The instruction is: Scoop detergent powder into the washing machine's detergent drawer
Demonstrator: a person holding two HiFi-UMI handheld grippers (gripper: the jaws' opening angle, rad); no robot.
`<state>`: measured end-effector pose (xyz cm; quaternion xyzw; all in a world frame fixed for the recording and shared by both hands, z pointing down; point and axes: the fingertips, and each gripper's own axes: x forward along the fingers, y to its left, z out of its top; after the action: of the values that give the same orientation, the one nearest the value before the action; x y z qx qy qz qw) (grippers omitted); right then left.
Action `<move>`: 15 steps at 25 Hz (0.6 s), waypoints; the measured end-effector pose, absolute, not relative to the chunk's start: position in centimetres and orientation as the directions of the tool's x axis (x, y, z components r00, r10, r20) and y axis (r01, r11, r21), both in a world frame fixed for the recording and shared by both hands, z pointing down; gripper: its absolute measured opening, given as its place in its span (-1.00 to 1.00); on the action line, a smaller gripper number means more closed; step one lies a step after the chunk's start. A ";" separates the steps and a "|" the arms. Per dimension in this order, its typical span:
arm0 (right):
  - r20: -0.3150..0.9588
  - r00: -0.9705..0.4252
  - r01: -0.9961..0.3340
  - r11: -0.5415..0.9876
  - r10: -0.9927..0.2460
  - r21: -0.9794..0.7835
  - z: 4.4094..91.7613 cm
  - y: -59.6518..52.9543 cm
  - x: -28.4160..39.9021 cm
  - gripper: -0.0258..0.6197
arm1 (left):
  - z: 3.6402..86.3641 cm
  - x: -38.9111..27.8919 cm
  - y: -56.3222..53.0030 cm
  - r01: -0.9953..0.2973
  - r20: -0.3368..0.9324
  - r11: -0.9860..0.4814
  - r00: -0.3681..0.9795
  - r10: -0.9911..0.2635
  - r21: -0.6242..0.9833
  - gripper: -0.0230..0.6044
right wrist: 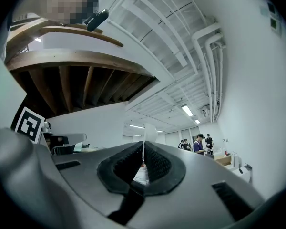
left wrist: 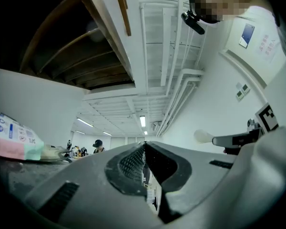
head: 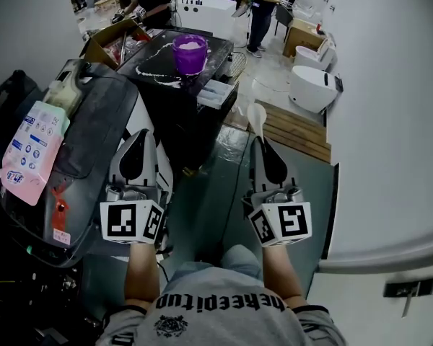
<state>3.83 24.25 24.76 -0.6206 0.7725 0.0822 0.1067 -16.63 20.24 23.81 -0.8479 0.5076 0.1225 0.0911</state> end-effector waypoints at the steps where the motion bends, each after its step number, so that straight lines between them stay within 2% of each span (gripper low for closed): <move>1: -0.264 -0.205 -0.977 0.213 -0.942 0.000 24.8 24.0 3.7 -0.91 | 23.8 -16.7 19.9 -0.881 -0.304 -0.473 0.457 -0.836 -0.023 -0.92; 15: -0.257 -0.243 -0.966 0.258 -0.935 -0.024 24.8 14.9 5.1 -0.91 | 23.6 -15.4 11.7 -0.891 -0.318 -0.453 0.427 -0.847 0.010 -0.92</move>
<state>5.10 14.89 24.76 -0.6052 0.7854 0.0695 0.1103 -15.45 11.65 23.64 -0.8408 0.5169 0.1399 0.0800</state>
